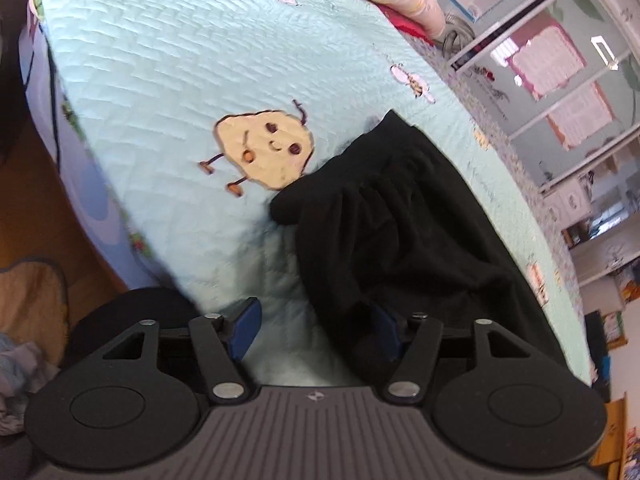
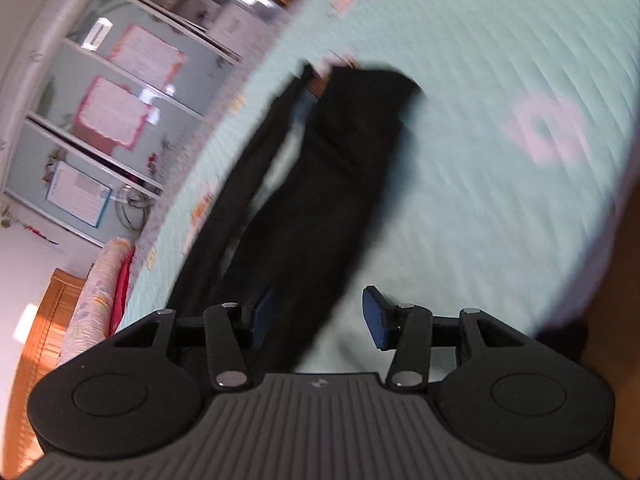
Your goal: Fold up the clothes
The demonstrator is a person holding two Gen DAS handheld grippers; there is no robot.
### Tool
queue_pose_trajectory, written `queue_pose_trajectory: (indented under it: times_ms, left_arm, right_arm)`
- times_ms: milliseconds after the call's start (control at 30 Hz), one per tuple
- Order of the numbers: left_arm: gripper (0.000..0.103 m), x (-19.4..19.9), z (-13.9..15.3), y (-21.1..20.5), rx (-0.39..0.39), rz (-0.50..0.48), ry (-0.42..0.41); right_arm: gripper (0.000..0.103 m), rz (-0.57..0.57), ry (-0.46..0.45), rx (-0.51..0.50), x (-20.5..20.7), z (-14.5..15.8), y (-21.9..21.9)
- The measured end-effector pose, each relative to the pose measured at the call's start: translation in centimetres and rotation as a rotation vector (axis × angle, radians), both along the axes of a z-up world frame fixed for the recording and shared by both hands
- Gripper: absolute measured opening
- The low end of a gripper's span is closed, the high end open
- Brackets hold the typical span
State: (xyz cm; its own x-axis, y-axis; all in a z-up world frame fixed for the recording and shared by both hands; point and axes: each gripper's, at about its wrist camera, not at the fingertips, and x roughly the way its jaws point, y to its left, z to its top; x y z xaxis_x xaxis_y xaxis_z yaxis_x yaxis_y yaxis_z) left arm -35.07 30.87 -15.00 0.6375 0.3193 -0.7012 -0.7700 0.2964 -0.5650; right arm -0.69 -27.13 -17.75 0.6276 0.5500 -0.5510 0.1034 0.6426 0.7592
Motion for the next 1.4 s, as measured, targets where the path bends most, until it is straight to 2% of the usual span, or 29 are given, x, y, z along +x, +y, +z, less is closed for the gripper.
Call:
queue_pose_trajectory:
  times_ms: [100,200,233,267,300,333,367,400,433,500,600,667,733,767,833,867,900,933,967,1000,1033,1100,1233,1400]
  left_arm:
    - [0.068,1.2,-0.4,0.8,-0.016,0.007,-0.018]
    - [0.066,2.5,-0.7,1.3,0.0,0.009,-0.012]
    - [0.062,2.9,-0.7,1.4,0.007,-0.001,-0.014]
    - [0.049,3.3,-0.7,1.6,0.014,-0.013,-0.017]
    - [0.036,3.5,-0.7,1.7,0.006,-0.025,-0.025]
    - [0.029,3.6,-0.7,1.8,-0.008,-0.025,-0.033]
    - [0.013,3.3,-0.5,2.0,-0.013,-0.022,-0.052]
    - [0.007,3.1,-0.2,2.1,-0.018,-0.02,-0.072]
    - [0.006,2.5,0.6,2.0,-0.002,-0.016,-0.095]
    - [0.005,1.1,2.4,1.8,0.036,-0.011,-0.132]
    - [0.005,-0.7,4.5,1.0,0.059,-0.039,-0.156]
    - [0.008,-0.8,3.7,0.4,0.052,-0.071,-0.123]
    - [0.011,-0.6,2.0,0.1,0.024,-0.084,-0.067]
    - [0.012,-0.4,0.7,0.1,-0.01,-0.074,-0.036]
    - [0.018,-0.6,-1.1,-0.1,-0.055,-0.051,-0.017]
    - [0.02,-0.9,-0.9,-0.3,-0.039,-0.053,-0.026]
    - [0.031,-1.0,-0.6,-0.3,-0.033,-0.052,-0.033]
    - [0.04,-1.2,-0.2,-0.3,-0.026,-0.051,-0.04]
    - [0.055,-1.4,0.1,-0.2,-0.017,-0.04,-0.045]
    - [0.058,-1.7,0.4,0.0,-0.008,-0.029,-0.05]
    - [0.058,-2.0,0.6,0.1,0.001,-0.018,-0.055]
    - [0.058,-2.3,0.8,0.3,0.006,0.0,-0.057]
    - [0.058,-1.9,0.7,0.3,-0.015,0.009,-0.043]
    - [0.058,-0.9,0.9,0.0,-0.001,-0.015,-0.042]
  right_arm:
    - [0.053,-0.013,0.024,0.081,0.6,-1.1,0.0]
    - [0.055,-0.031,0.03,0.127,2.0,-1.6,0.9]
    - [0.054,-0.031,0.03,0.128,2.7,-1.7,1.1]
    - [0.054,-0.03,0.029,0.127,3.3,-1.7,1.5]
    - [0.048,-0.028,0.027,0.119,3.9,-1.6,1.9]
    - [0.037,-0.025,0.028,0.112,4.5,-1.6,2.2]
    - [0.03,-0.023,0.036,0.109,4.9,-1.7,2.3]
    - [0.014,-0.023,0.039,0.107,5.3,-1.6,2.4]
    - [0.001,-0.031,0.028,0.107,5.4,-1.3,2.3]
    - [0.0,-0.052,-0.028,0.101,5.0,0.1,1.9]
    - [0.0,-0.072,-0.157,0.041,2.7,4.1,0.9]
    - [0.0,-0.07,-0.25,-0.008,0.7,6.4,0.2]
    - [0.0,-0.067,-0.29,-0.079,-0.5,7.1,-0.2]
    - [0.0,-0.052,-0.272,-0.106,-0.3,6.5,-0.3]
    - [0.0,-0.037,-0.175,-0.131,0.5,4.1,-0.4]
    - [0.0,-0.046,-0.132,-0.122,0.7,3.0,-0.7]
    - [0.001,-0.054,-0.089,-0.114,0.9,1.8,-1.0]
    - [0.008,-0.067,-0.052,-0.101,1.0,0.8,-1.3]
    - [0.013,-0.089,-0.031,-0.081,0.9,0.3,-1.6]
    - [0.032,-0.112,-0.015,-0.058,0.8,-0.1,-2.0]
    - [0.043,-0.136,-0.013,-0.028,0.9,-0.2,-2.5]
    - [0.05,-0.169,-0.023,0.004,1.1,-0.2,-3.2]
    - [0.051,-0.189,-0.027,0.011,1.7,-0.7,-4.1]
    - [0.055,-0.225,-0.029,0.057,1.3,-0.9,-5.7]
